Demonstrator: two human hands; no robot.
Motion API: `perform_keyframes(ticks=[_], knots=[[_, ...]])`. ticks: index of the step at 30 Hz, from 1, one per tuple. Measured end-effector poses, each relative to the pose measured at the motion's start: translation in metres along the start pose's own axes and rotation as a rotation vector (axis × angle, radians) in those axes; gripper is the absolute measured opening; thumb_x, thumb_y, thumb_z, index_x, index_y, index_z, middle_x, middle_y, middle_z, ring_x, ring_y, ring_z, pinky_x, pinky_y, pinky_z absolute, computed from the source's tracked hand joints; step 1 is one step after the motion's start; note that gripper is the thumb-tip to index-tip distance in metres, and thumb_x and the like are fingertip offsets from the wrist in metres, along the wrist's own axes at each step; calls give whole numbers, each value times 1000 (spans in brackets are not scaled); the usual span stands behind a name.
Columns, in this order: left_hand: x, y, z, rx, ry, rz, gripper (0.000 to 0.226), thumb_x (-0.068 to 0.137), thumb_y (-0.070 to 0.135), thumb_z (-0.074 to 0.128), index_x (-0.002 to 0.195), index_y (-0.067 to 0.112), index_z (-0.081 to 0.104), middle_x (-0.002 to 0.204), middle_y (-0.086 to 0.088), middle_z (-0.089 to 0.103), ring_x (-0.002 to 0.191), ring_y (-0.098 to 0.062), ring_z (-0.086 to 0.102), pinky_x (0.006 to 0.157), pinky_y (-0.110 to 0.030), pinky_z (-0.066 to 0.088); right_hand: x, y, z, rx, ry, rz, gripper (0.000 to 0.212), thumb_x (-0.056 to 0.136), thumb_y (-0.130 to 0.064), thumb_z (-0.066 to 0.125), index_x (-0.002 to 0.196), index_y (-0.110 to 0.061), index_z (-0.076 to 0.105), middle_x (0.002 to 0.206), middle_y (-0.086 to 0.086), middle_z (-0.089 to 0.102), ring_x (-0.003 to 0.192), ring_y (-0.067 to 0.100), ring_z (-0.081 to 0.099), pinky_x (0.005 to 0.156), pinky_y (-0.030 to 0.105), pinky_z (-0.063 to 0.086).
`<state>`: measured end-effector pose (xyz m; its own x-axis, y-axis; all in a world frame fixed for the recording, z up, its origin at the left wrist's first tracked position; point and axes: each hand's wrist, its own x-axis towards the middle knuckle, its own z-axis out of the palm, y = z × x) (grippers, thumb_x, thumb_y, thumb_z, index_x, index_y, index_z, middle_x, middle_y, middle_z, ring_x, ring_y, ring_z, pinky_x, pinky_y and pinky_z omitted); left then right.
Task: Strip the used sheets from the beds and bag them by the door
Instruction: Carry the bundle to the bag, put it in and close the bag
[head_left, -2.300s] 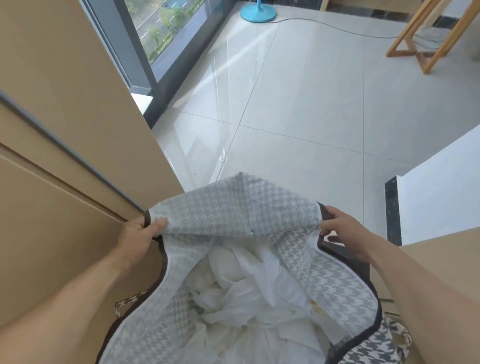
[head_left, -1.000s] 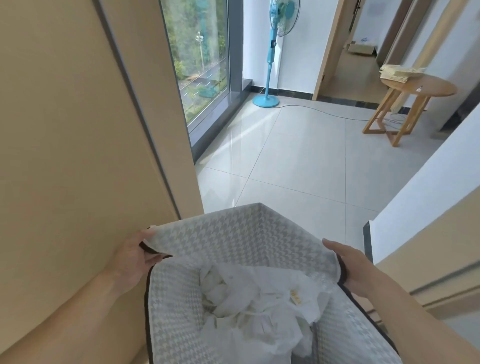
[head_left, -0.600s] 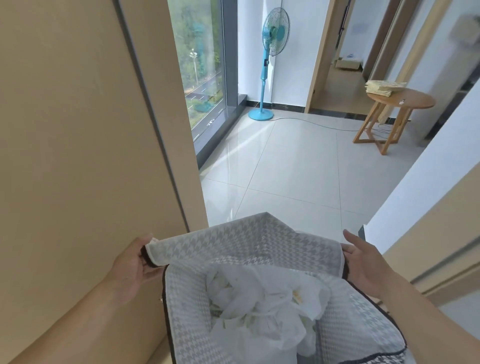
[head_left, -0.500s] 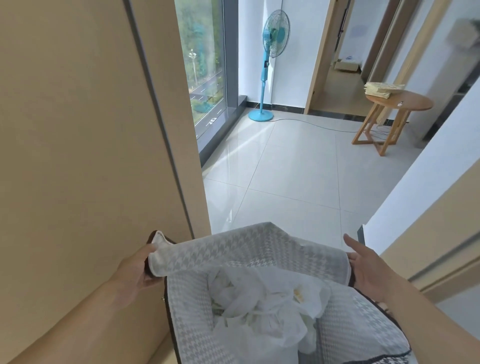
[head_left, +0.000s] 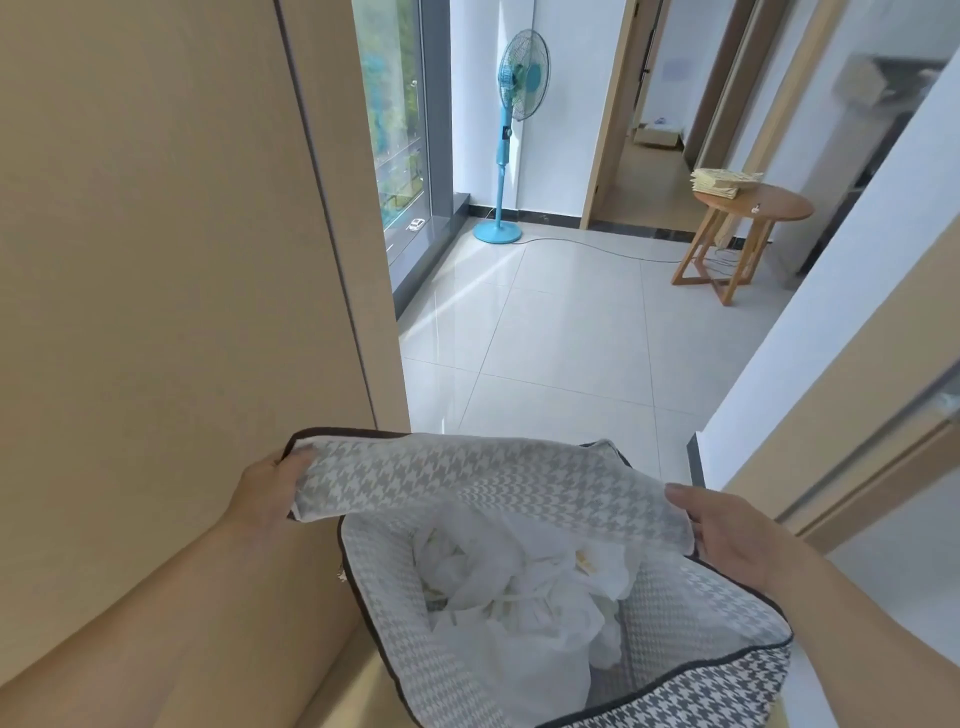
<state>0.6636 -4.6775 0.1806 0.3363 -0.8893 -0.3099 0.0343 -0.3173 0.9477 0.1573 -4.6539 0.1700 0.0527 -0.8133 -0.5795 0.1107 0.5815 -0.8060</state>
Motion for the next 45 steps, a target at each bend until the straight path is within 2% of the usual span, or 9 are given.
perform_keyframes(ticks=[8, 12, 14, 21, 27, 31, 36, 40, 45], knots=[[-27, 7, 12, 14, 55, 51, 13, 90, 11, 66, 80, 16, 73, 76, 0, 72, 61, -11, 67, 56, -25, 51, -18, -2, -11, 134, 11, 24, 52, 87, -33, 71, 128, -4, 57, 125, 18, 65, 117, 38, 61, 106, 54, 43], [-51, 2, 10, -2, 69, 20, 10, 91, 15, 64, 86, 12, 72, 86, -7, 71, 77, -23, 66, 72, -38, 53, -23, -12, -15, 228, 117, -123, 29, 85, -24, 69, 105, -4, 65, 98, 9, 66, 75, 18, 70, 74, 35, 52], [-62, -2, 7, 12, 54, 27, 8, 90, 13, 65, 90, 10, 73, 92, -11, 72, 84, -27, 66, 80, -44, 54, -28, -16, -21, 273, 119, -175, 33, 84, -20, 68, 113, -6, 62, 99, 8, 66, 76, 17, 69, 67, 31, 54], [-90, -1, -4, -15, 124, 113, 15, 87, 0, 62, 76, 8, 68, 73, -6, 67, 76, -25, 60, 80, -42, 50, -56, -23, -31, 67, 2, -3, 36, 79, -24, 68, 103, 3, 72, 117, 18, 66, 101, 33, 62, 86, 42, 50], [-108, 10, -10, -53, 200, 160, 18, 91, -1, 50, 79, 9, 59, 80, -10, 61, 78, -23, 61, 70, -35, 59, -64, -26, -38, -153, -109, 77, 48, 83, -18, 74, 123, 6, 64, 128, 25, 63, 122, 43, 56, 114, 50, 35], [-117, 11, 2, 88, 115, 185, 20, 96, -1, 48, 86, 9, 62, 86, -12, 62, 83, -26, 60, 82, -44, 54, -68, -31, -29, -295, -103, -60, 38, 80, -7, 75, 116, 3, 68, 113, 18, 72, 103, 36, 70, 83, 39, 57], [-121, 8, 11, 336, -3, 217, 21, 93, -3, 51, 100, 1, 71, 104, -21, 71, 100, -41, 66, 98, -53, 49, -76, -45, -19, -324, 107, -426, 26, 80, 23, 57, 83, 0, 69, 81, 9, 73, 78, 27, 65, 52, 16, 49], [-129, -11, 5, 548, -53, 217, 29, 87, -8, 54, 83, 12, 75, 95, -8, 76, 97, -31, 69, 97, -45, 50, -90, -31, -26, -555, 83, -404, 40, 80, 29, 46, 72, 0, 71, 79, 4, 74, 89, 21, 66, 65, 14, 51], [-146, -65, -4, 963, -307, 172, 34, 85, 1, 68, 73, 32, 69, 79, 10, 74, 81, -18, 69, 72, -21, 50, -89, 35, -55, -1048, -79, -59, 56, 81, 22, 38, 68, -13, 79, 94, 8, 75, 104, 40, 63, 92, 49, 52]])
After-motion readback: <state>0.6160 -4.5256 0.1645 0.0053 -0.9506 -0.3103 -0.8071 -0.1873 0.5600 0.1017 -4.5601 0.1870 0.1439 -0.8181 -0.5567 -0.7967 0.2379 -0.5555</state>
